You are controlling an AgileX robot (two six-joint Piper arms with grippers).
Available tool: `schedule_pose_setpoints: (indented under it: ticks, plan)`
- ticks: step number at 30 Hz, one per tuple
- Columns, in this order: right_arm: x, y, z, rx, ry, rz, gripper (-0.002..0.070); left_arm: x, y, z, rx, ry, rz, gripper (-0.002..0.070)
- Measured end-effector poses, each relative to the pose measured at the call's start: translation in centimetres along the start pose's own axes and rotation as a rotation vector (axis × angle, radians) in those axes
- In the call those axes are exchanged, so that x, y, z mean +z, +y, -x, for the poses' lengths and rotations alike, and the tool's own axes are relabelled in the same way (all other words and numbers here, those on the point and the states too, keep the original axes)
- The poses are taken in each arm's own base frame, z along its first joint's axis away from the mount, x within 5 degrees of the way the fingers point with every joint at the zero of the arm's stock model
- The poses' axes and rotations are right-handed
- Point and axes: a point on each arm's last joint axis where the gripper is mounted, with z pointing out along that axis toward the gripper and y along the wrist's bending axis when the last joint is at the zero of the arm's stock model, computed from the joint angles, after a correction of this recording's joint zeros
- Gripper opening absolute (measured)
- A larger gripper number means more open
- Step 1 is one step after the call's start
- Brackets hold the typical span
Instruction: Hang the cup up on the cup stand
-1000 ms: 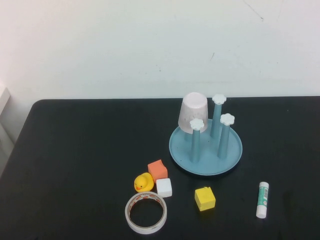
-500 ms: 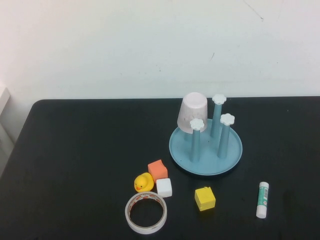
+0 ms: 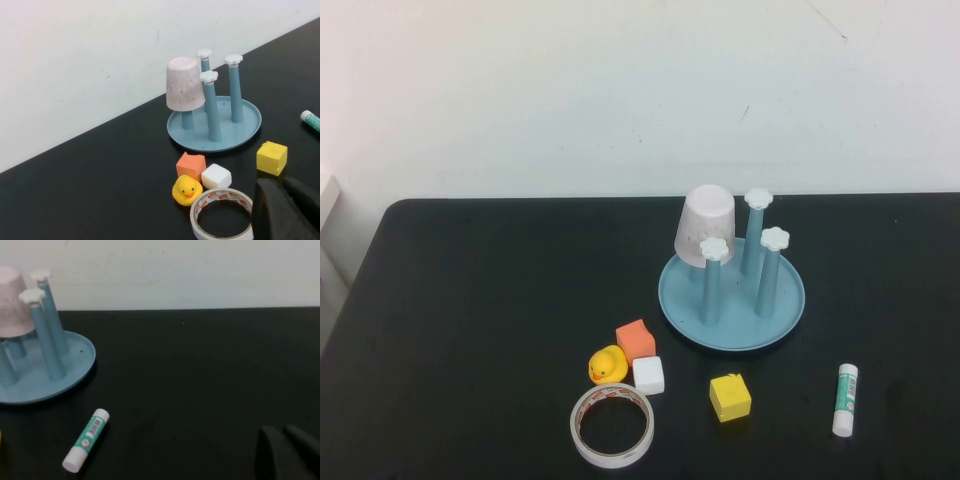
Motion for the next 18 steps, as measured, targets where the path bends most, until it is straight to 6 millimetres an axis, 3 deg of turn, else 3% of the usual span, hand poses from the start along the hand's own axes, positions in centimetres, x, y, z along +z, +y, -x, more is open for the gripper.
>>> schedule_pose_setpoints:
  ticks: [18]
  plan:
    - [-0.07,-0.05,-0.25,0.023,0.042,-0.006,-0.0001,0.0,0.0,0.0,0.002,0.0,0.0,-0.0001]
